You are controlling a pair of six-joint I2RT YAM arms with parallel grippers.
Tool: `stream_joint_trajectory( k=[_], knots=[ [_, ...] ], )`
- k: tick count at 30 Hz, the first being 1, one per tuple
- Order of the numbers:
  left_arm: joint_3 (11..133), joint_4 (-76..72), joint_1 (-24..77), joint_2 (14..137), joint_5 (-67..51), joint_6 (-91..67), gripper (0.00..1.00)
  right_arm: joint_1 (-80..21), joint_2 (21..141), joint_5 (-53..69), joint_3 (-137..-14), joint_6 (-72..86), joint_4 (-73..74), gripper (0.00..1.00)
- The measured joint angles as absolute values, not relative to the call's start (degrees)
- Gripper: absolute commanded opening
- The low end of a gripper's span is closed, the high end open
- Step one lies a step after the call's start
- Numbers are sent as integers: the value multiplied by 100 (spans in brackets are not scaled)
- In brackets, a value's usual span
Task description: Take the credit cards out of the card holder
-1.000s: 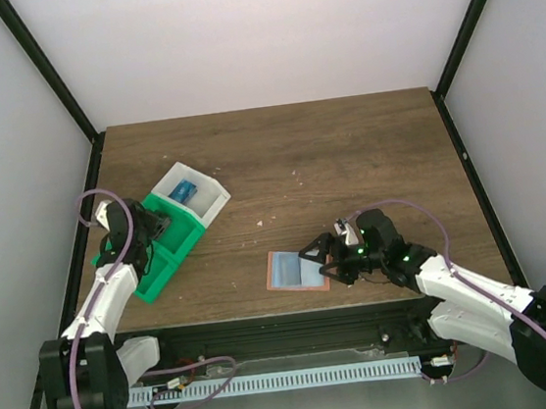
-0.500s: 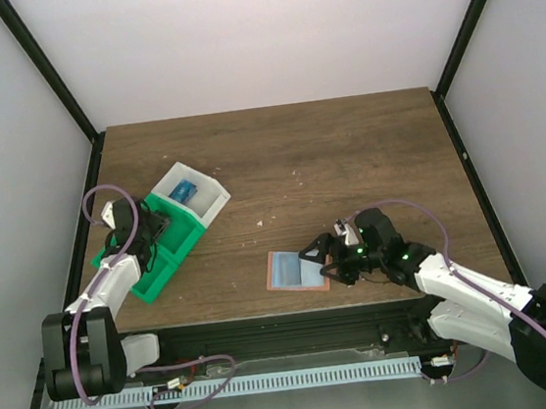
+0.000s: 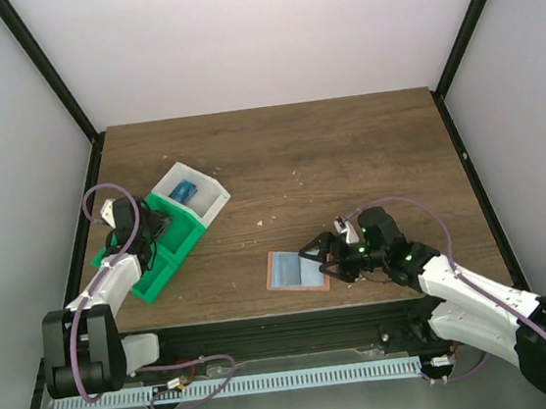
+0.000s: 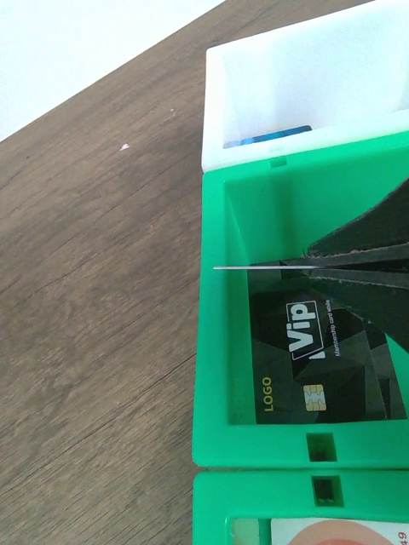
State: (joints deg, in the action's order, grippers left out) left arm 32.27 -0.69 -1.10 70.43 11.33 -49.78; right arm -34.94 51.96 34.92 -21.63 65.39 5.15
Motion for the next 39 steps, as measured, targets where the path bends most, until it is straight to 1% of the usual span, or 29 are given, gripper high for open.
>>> stream_joint_trajectory(
  k=[6,7,11,16,19,22,23,28,30,31,32,37,39],
  knots=[
    [3229,-86,-108,7179,1175,-4934,0,-3494,4958,3420,-2163,6539,635,100],
    [3229,-86,-110,7201,1177,-4932,2,-3494,4910,3402,-2163,6539,657,100],
    [3229,-97,-108,7293,1181,-4934,15,-3494,4737,3315,-2163,6539,768,100],
    [3229,-86,-110,7343,1194,-4947,15,-3494,4633,3234,-2165,6541,869,100],
    [3229,-60,-110,7334,1194,-4954,21,-3494,4578,3221,-2165,6541,904,100],
    [3229,1,-110,7244,1216,-4960,24,-3494,4445,3146,-2165,6543,1009,100],
    [3229,21,-110,7194,1238,-4952,27,-3494,4401,3127,-2165,6545,1033,100],
    [3280,191,-110,6895,1308,-4871,58,-3494,4211,3004,-2169,6545,1166,100],
    [3371,290,-110,6757,1284,-4757,77,-3494,4204,2969,-2174,6541,1181,100],
    [3435,338,-110,6687,1249,-4668,91,-3494,4209,2952,-2174,6539,1199,100],
    [3503,390,-113,6619,1186,-4611,99,-3494,4215,2932,-2174,6536,1223,100],
    [3959,781,-113,6187,760,-4335,100,-3494,4351,2825,-2226,6412,1411,100],
    [4158,998,-113,6045,510,-4228,100,-3494,4416,2808,-2248,6320,1466,98]
  ],
)
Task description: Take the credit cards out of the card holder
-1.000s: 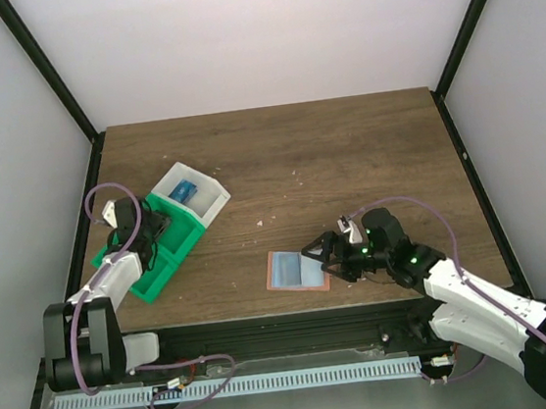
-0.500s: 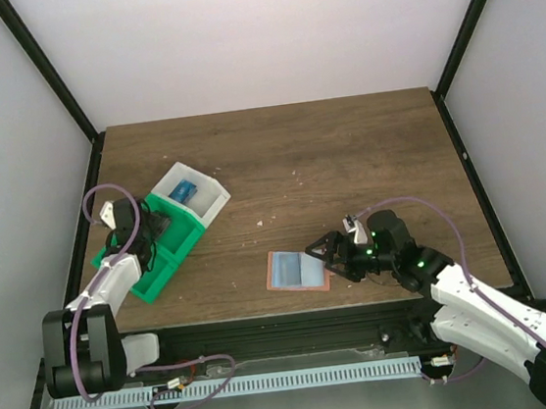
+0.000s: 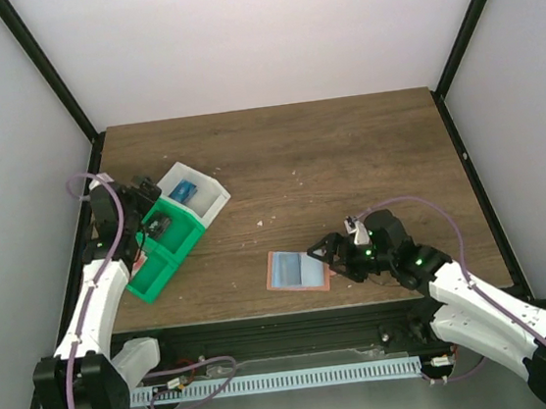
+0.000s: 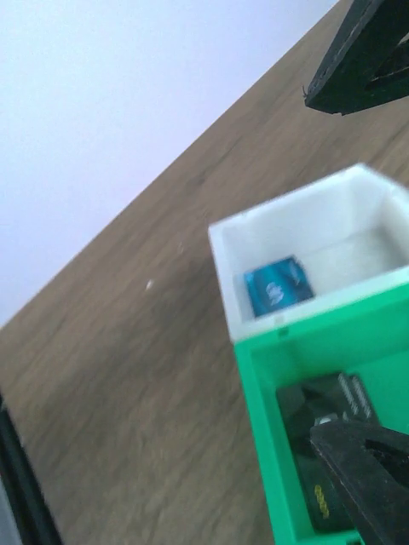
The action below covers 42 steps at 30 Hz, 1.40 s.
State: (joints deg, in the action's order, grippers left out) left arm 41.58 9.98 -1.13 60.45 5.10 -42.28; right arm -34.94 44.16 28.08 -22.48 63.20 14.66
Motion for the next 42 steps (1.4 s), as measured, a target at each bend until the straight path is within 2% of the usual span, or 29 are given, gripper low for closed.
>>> stream_joint_trajectory(
  k=[4,10,12,18,29,42],
  knots=[
    [4471,1330,-113,5898,-390,-3839,96,-3494,4525,2773,-2279,6108,1485,87],
    [4342,1625,215,5599,-1747,-3363,89,-3496,4816,2823,-2353,5791,1372,55],
    [4283,1706,550,5485,-2088,-3242,86,-3494,4921,2864,-2414,5763,1234,50],
    [3883,1721,1437,5343,-2904,-3153,82,-3498,5378,2755,-2672,5618,989,45],
    [3041,919,2683,5360,-3365,-3708,76,-4099,6775,2062,-3109,5450,829,39],
    [2314,38,3118,5494,-3389,-4338,67,-4705,8517,1391,-3743,5275,814,32]
  ],
)
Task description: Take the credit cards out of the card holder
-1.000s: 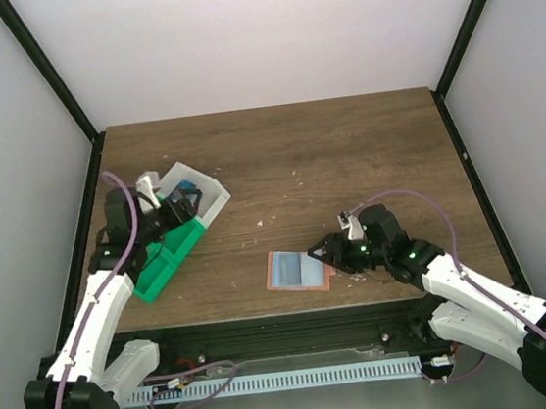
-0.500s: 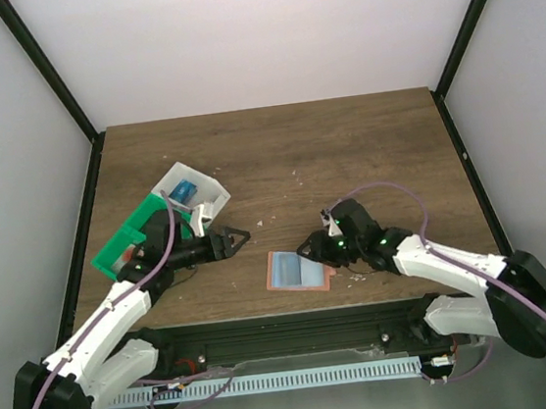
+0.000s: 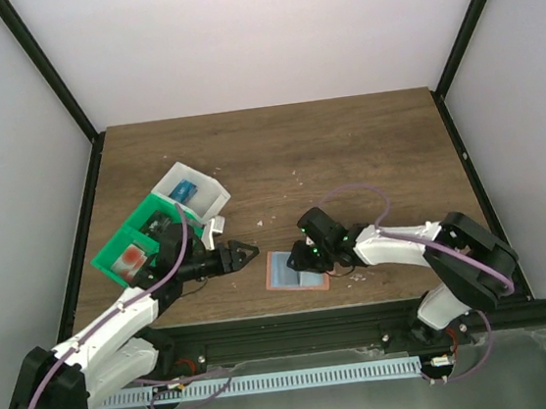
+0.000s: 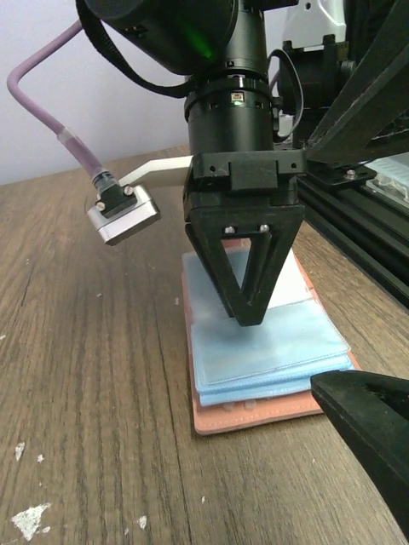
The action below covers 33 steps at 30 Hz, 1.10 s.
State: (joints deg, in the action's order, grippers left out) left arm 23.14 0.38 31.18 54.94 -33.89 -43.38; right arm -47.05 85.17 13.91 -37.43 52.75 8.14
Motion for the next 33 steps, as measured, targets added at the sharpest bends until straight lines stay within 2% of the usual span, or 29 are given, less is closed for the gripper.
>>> stream_joint_trajectory(
  k=[7,16,22,29,33],
  knots=[
    [2145,-165,3118,5494,-3389,-4508,64,-4781,8785,1111,-3865,5153,827,21],
    [1977,-399,3122,5533,-3387,-4700,59,-4814,8709,878,-3610,5076,541,1],
    [1841,-674,3124,5555,-3400,-4919,58,-4814,8508,823,-3221,5033,40,0],
    [1380,-1310,3223,5555,-3483,-5365,71,-4814,8058,851,-2574,5063,-506,0],
    [1306,-1695,3374,5623,-3465,-5553,74,-4807,8012,1050,-2290,5133,-1017,0]
  ],
)
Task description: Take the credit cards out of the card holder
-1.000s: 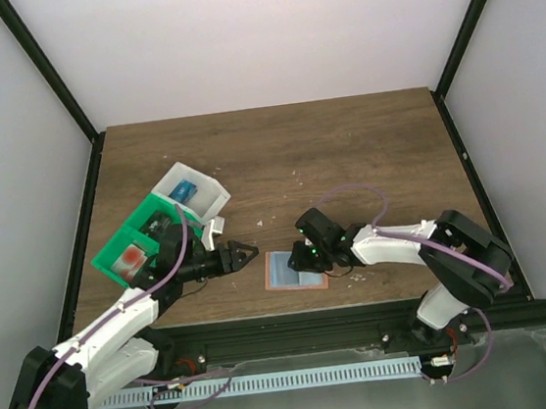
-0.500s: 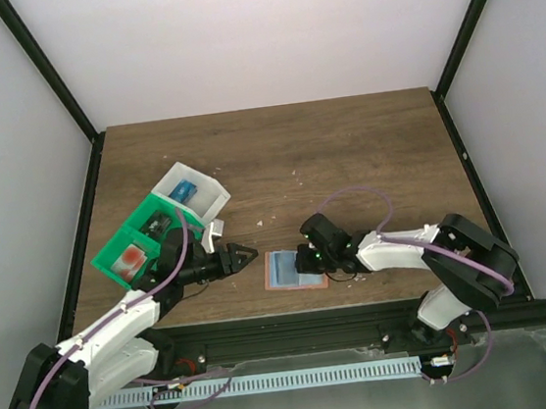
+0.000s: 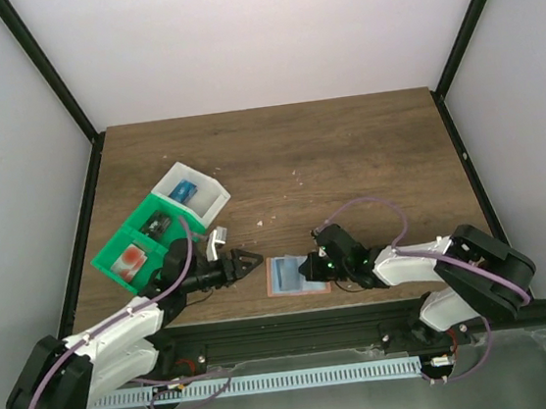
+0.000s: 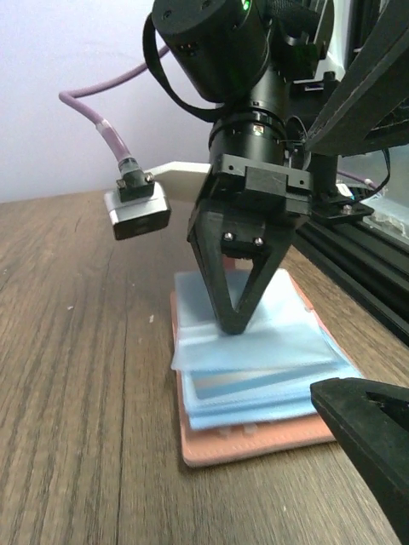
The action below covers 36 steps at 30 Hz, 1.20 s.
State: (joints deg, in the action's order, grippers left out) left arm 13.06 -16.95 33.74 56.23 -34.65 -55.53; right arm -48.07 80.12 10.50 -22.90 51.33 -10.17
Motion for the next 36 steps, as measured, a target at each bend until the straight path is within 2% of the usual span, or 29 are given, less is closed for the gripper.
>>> stream_joint_trajectory(
  k=[12,23,36],
  knots=[
    [1306,-2781,3800,6803,-3339,-5813,82,-4810,8359,1693,-2040,5249,-2049,1],
    [1310,-3946,3946,8073,-3369,-5999,82,-4737,8541,2176,-1855,5485,-2644,0],
    [1319,-4471,4018,8589,-3367,-6012,83,-4633,8862,2563,-1625,5927,-3454,1]
  ],
)
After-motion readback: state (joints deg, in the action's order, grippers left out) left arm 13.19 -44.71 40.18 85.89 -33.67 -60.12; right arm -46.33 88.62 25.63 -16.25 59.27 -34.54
